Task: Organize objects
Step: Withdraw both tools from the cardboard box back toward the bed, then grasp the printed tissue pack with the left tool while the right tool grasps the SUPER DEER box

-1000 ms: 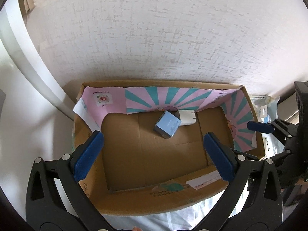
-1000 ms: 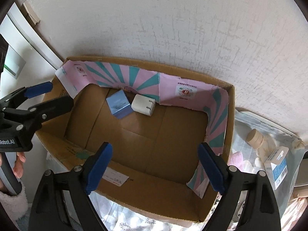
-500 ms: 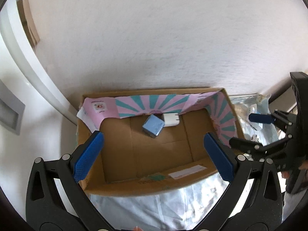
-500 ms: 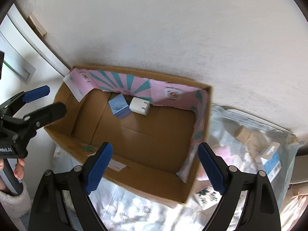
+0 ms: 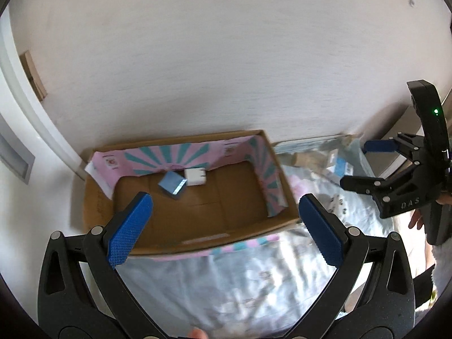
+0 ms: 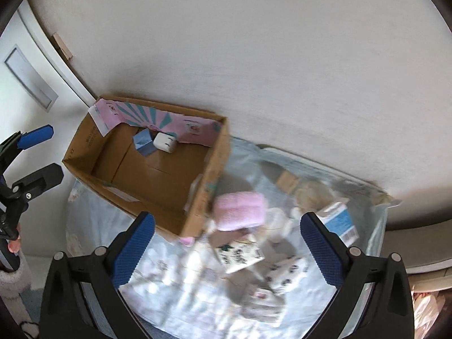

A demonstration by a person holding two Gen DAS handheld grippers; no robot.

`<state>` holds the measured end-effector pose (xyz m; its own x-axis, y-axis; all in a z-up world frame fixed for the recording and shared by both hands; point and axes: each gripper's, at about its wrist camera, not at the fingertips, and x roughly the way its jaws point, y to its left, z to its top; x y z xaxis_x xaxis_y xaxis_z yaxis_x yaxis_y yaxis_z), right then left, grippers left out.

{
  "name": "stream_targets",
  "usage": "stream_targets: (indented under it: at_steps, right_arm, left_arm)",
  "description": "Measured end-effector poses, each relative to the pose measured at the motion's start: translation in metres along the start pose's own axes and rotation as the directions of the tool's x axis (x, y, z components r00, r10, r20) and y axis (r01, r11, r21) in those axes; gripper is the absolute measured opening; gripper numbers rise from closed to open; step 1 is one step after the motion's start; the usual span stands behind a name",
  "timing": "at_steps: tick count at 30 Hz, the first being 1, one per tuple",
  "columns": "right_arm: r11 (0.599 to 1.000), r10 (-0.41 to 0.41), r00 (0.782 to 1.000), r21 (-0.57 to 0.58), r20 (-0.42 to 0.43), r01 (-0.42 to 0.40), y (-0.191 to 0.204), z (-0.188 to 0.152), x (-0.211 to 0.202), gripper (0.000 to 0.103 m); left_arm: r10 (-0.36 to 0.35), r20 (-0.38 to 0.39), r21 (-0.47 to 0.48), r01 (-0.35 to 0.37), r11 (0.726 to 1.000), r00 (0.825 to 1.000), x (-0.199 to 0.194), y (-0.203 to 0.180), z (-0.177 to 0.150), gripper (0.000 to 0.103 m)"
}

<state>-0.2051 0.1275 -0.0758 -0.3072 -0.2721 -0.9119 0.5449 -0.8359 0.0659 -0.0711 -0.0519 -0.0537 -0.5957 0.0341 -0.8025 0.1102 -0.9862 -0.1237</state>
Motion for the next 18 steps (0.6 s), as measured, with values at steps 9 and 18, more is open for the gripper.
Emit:
stream_targets:
  at_steps: [9,18]
  right_arm:
    - [0.994,-0.079,0.997,-0.075,0.019,0.080,-0.054,-0.025,-0.023,0.103]
    - [0.983,0.009,0.999,-0.184,0.047,0.000,-0.100,-0.041,-0.015,0.103]
  left_arm:
    - [0.052,0.005,-0.083,-0.051,0.995,0.999,-0.003,-0.064,-0.019,0.103]
    - [0.043,-0.058,-0.225,-0.055,0.973,0.997,0.031,-0.120,-0.051,0.103]
